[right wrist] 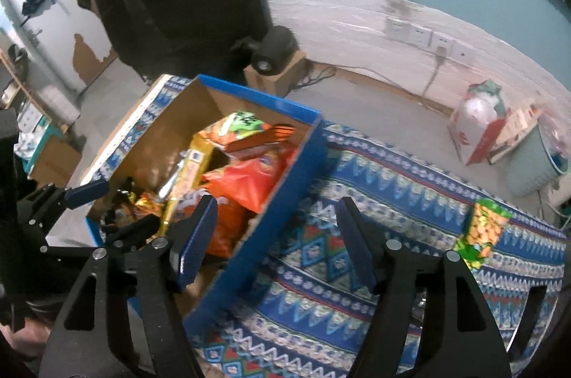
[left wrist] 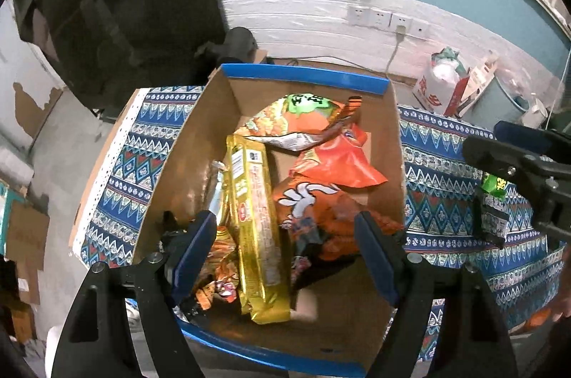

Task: Organize snacks
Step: 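Move both open tools back over the remaining snacks, then grasp the green peanut bag with the right tool while the left tool grasps the black bag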

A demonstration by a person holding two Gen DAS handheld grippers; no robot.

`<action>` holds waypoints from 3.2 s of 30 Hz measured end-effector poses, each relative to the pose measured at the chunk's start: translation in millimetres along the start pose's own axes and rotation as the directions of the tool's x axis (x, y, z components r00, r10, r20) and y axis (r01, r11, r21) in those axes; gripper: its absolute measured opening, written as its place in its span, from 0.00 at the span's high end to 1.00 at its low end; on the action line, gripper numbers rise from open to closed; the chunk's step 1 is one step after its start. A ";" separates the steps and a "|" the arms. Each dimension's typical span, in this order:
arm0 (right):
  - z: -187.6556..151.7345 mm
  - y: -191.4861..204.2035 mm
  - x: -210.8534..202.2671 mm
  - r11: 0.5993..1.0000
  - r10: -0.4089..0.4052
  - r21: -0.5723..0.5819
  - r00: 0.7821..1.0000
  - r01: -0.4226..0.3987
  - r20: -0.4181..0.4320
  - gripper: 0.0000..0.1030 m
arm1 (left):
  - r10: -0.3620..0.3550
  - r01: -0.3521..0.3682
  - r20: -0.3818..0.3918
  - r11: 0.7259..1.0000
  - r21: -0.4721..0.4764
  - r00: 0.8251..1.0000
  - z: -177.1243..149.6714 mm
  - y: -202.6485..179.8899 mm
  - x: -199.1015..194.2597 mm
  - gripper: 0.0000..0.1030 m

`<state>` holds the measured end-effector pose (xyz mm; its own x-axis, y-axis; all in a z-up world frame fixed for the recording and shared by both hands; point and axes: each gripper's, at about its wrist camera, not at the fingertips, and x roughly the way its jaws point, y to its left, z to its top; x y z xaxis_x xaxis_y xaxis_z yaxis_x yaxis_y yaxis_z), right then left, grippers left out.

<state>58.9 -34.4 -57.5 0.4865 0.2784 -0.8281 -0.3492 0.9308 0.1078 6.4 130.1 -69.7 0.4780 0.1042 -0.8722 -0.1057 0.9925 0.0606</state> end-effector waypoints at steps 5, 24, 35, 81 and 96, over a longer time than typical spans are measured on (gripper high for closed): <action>-8.6 -23.1 -7.9 0.999 -0.025 0.025 1.000 0.025 0.001 0.32 | -0.004 0.004 0.004 1.000 0.024 1.000 2.7 -15.3 -1.6 0.22; -50.0 -115.1 -38.6 0.980 -0.123 0.160 0.992 0.122 -0.004 0.30 | -0.060 0.058 0.008 0.984 0.170 0.998 16.4 -109.5 -6.9 0.22; -77.3 -177.6 -37.4 0.950 -0.198 0.235 0.978 0.207 -0.064 0.29 | -0.045 0.051 -0.031 0.967 0.250 0.999 23.3 -155.7 19.6 0.22; -99.1 -267.4 20.7 0.905 -0.255 0.306 0.952 0.296 -0.168 0.66 | -0.251 0.323 -0.260 0.902 0.287 0.932 23.6 -271.0 101.7 0.21; -172.6 -303.6 -30.6 0.851 -0.234 0.429 0.950 0.303 -0.207 0.66 | -0.234 0.367 -0.408 0.885 0.287 0.883 -22.1 -338.4 117.7 0.14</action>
<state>11.8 -366.4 -159.8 0.3781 -0.0019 -0.9258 0.1937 0.9780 0.0771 79.2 -194.8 -203.6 0.0913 -0.1660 -0.9819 0.3318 0.9348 -0.1271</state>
